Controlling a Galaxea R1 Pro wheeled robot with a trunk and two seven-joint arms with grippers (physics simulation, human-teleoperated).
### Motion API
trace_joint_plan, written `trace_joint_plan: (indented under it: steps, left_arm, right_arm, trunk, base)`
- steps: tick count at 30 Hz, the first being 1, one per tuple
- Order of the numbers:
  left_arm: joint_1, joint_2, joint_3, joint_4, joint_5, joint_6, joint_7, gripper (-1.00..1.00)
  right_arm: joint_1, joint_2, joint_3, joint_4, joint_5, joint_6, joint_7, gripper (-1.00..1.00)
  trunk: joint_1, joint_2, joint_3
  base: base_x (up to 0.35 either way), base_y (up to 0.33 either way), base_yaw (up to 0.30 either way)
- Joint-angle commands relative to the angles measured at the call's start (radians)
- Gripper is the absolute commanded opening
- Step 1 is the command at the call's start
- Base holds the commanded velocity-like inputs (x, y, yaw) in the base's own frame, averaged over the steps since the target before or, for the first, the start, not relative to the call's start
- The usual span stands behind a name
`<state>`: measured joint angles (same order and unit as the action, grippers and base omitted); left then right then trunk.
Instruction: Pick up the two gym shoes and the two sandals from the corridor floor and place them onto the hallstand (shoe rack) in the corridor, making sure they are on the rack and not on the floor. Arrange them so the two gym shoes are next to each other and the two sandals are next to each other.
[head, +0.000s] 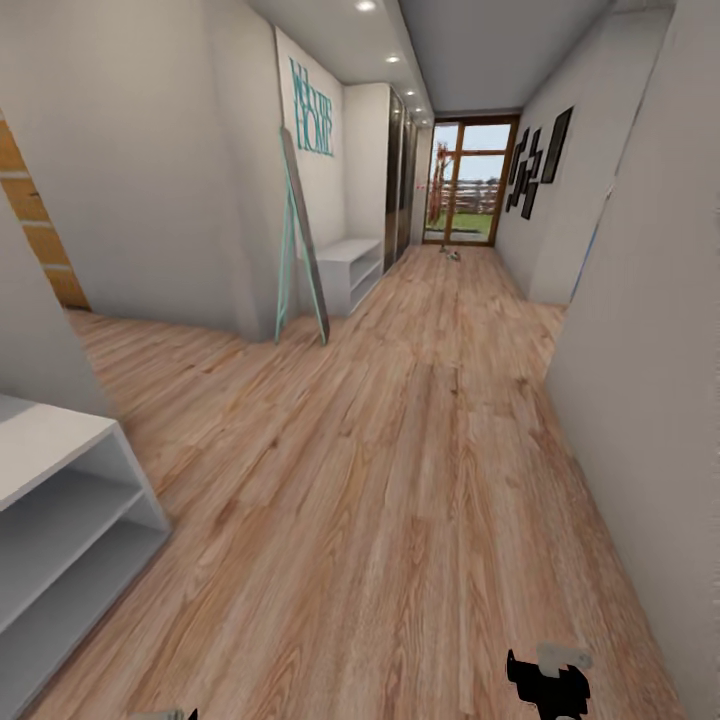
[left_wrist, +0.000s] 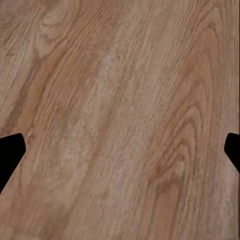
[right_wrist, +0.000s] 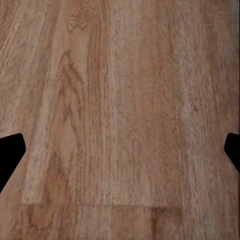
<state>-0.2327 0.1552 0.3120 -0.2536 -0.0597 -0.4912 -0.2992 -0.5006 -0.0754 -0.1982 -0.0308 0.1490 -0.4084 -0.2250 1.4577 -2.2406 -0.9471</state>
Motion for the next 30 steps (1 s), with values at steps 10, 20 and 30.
trace_joint_plan:
  steps: [10,20,30]
  left_arm:
    - [-0.001,0.002,0.01,0.0,-0.006,-0.003,-0.006,1.0]
    - [-0.001,0.003,0.015,-0.001,-0.005,-0.003,-0.005,1.0]
    - [-0.001,0.002,0.016,-0.001,-0.001,-0.003,-0.005,1.0]
  right_arm:
    - [-0.001,0.0,-0.007,0.001,0.011,-0.002,-0.004,1.0]
    - [-0.001,0.0,-0.007,0.001,0.011,-0.002,-0.004,1.0]
    - [-0.001,0.002,-0.007,0.002,0.011,-0.002,-0.004,1.0]
  trunk:
    - [0.0,0.0,-0.001]
    - [0.0,0.0,-0.001]
    - [0.0,0.0,-0.001]
  base:
    - [0.338,0.0,-0.293]
    - [0.338,0.0,-0.293]
    - [0.338,0.0,-0.295]
